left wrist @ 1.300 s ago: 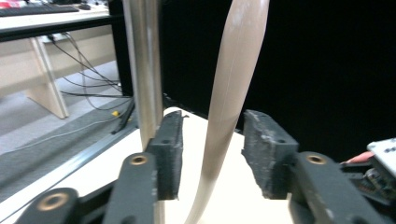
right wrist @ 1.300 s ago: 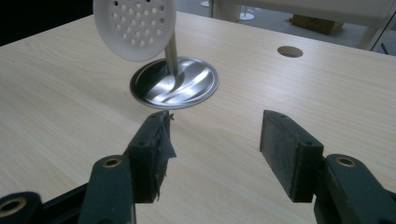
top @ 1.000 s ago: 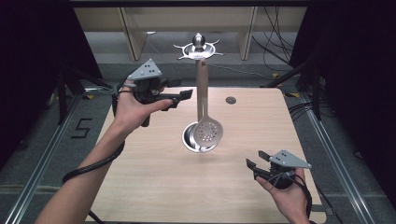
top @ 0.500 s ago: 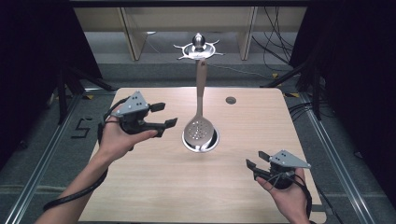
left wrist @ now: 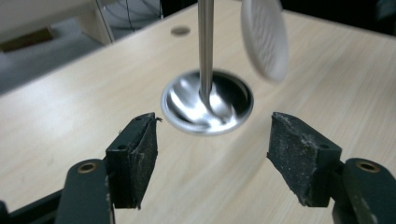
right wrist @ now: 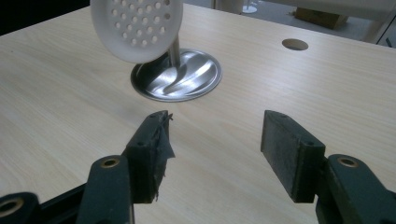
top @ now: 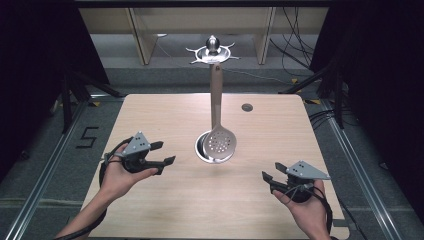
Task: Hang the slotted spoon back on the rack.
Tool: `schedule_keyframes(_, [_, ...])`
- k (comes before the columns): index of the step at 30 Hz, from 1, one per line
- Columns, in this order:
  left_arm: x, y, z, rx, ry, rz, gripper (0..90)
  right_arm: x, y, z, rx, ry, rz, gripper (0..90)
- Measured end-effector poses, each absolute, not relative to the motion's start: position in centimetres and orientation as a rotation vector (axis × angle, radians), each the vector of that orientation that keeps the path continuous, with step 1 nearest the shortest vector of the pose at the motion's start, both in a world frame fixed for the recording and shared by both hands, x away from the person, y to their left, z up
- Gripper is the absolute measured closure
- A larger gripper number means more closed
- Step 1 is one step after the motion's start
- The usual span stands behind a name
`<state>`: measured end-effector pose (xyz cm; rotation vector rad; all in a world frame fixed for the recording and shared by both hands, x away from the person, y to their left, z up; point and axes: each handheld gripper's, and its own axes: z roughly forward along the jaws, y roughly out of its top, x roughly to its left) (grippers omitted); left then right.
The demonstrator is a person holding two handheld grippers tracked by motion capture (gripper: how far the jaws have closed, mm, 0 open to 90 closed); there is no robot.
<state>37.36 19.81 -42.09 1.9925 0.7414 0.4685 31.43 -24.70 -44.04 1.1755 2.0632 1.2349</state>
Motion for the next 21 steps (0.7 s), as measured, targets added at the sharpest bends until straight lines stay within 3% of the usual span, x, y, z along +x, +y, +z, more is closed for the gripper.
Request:
schedule_keyframes(10, [35.6, 21.0, -46.8, 2.001, 0.805, 0.493, 32.8, 31.4, -24.6, -44.1, 1.194, 2.076, 1.243, 42.3])
schedule_keyframes(21, [35.7, 21.7, -47.7, 1.985, 0.858, 0.514, 33.2, 31.6, -25.2, -44.2, 1.133, 2.074, 1.237, 42.3])
